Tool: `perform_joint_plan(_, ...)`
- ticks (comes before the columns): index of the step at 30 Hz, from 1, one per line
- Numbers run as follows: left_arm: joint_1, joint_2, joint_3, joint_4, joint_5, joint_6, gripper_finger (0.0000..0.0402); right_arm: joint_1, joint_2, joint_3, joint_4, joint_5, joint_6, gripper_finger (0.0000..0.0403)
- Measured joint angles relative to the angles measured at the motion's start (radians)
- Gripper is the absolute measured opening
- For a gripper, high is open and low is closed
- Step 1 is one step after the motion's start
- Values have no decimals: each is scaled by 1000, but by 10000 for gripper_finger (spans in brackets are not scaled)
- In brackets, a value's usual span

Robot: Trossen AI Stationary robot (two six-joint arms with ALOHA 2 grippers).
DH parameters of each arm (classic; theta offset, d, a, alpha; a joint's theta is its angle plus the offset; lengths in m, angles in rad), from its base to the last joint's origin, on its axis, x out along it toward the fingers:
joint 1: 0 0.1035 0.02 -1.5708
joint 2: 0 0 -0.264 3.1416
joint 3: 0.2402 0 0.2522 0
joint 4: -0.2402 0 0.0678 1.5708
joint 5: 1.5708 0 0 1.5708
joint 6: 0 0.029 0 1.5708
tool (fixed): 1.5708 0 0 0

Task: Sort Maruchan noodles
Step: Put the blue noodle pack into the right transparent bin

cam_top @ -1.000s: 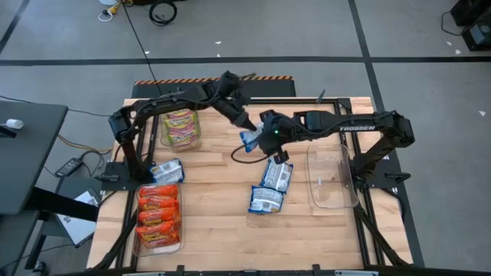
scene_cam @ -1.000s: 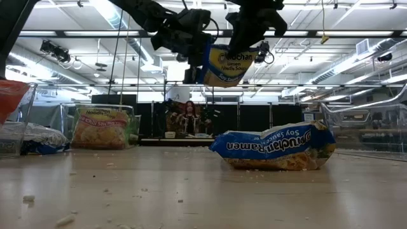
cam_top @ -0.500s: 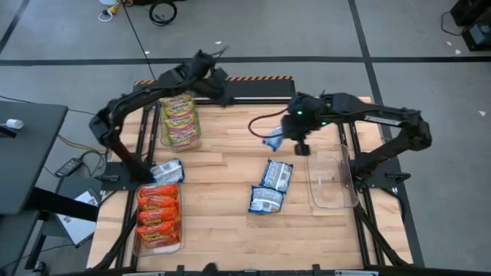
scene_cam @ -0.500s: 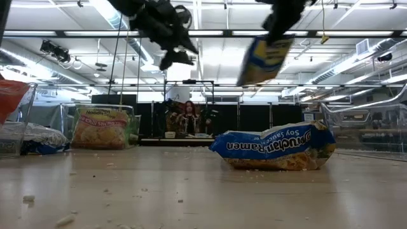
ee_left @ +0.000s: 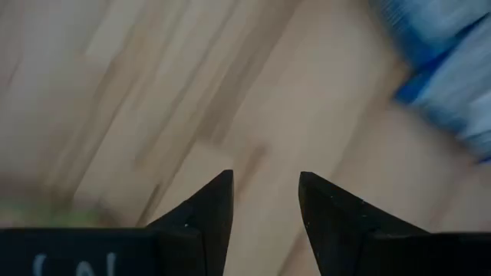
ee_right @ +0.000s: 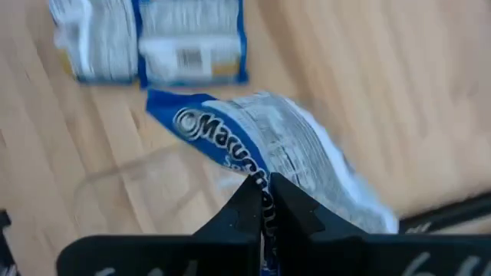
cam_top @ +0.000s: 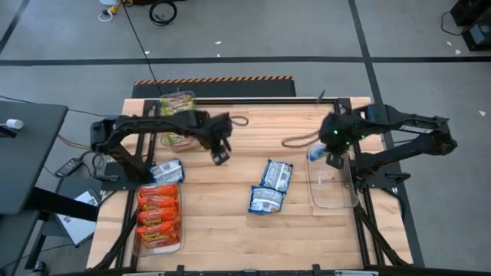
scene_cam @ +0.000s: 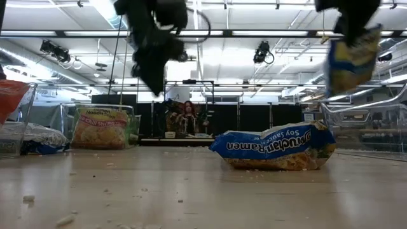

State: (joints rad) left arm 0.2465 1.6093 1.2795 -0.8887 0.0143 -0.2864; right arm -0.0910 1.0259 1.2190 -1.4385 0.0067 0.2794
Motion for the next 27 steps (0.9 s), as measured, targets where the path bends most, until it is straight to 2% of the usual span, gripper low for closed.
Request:
perform_joint_plan(5,-23,0,-111,2,-87,-7,153,40,-115,-225,37,1,96,23)
perform_joint_plan(11,25,0,-217,16,-165,32,153,23,-144,-392,140,1,159,24)
perform_joint_plan(15,60,0,-265,-6,-224,82,153,16,-143,-445,198,60,143,24)
perform_joint_plan(18,94,0,-280,-50,-224,120,153,7,-143,-473,212,131,147,25)
perform_joint_plan(27,123,-2,-288,-189,-214,166,153,-31,-115,-496,234,162,51,27)
